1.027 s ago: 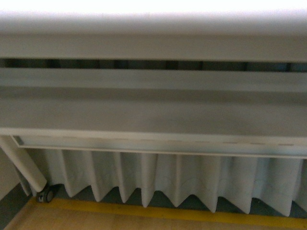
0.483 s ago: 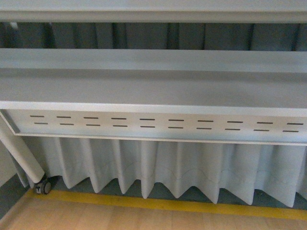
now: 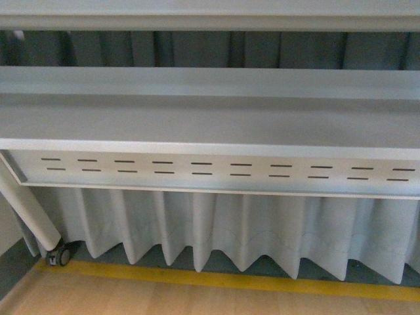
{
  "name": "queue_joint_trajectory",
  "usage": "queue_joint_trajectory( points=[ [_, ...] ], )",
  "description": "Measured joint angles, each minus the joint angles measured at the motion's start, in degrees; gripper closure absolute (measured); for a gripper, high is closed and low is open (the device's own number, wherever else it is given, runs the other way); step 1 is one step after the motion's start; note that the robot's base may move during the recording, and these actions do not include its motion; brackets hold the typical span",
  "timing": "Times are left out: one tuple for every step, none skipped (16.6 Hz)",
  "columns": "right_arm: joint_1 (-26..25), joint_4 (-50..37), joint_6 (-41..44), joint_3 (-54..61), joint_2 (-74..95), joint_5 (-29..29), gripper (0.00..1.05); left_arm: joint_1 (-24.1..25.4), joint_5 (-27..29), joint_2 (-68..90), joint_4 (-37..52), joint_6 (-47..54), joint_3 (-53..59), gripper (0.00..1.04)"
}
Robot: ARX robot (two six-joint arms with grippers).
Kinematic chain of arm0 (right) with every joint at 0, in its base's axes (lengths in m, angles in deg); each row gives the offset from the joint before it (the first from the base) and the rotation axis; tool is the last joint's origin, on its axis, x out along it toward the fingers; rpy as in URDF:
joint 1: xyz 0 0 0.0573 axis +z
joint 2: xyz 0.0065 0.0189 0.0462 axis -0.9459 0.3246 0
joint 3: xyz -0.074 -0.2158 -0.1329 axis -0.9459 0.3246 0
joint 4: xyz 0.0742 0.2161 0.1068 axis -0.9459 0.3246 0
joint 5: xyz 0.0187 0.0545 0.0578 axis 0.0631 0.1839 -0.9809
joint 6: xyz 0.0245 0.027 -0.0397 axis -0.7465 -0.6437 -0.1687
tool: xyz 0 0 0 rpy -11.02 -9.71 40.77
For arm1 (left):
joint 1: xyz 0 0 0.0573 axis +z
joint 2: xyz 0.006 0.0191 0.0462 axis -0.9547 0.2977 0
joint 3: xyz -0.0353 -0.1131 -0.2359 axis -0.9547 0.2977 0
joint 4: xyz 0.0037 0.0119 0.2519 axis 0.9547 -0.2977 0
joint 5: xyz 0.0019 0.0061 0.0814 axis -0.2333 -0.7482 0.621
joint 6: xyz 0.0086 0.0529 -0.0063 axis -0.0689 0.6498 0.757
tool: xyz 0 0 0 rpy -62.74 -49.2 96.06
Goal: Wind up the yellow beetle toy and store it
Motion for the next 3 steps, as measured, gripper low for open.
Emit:
queue_joint_trajectory(
  points=[
    [0.00, 0.00, 0.00, 0.00, 0.00, 0.02, 0.07, 0.00, 0.00, 0.00, 0.00, 0.02, 0.00, 0.07],
    [0.00, 0.00, 0.00, 0.00, 0.00, 0.02, 0.07, 0.00, 0.00, 0.00, 0.00, 0.00, 0.00, 0.07],
    [0.00, 0.00, 0.00, 0.00, 0.00, 0.02, 0.07, 0.00, 0.00, 0.00, 0.00, 0.00, 0.00, 0.07]
  ],
)
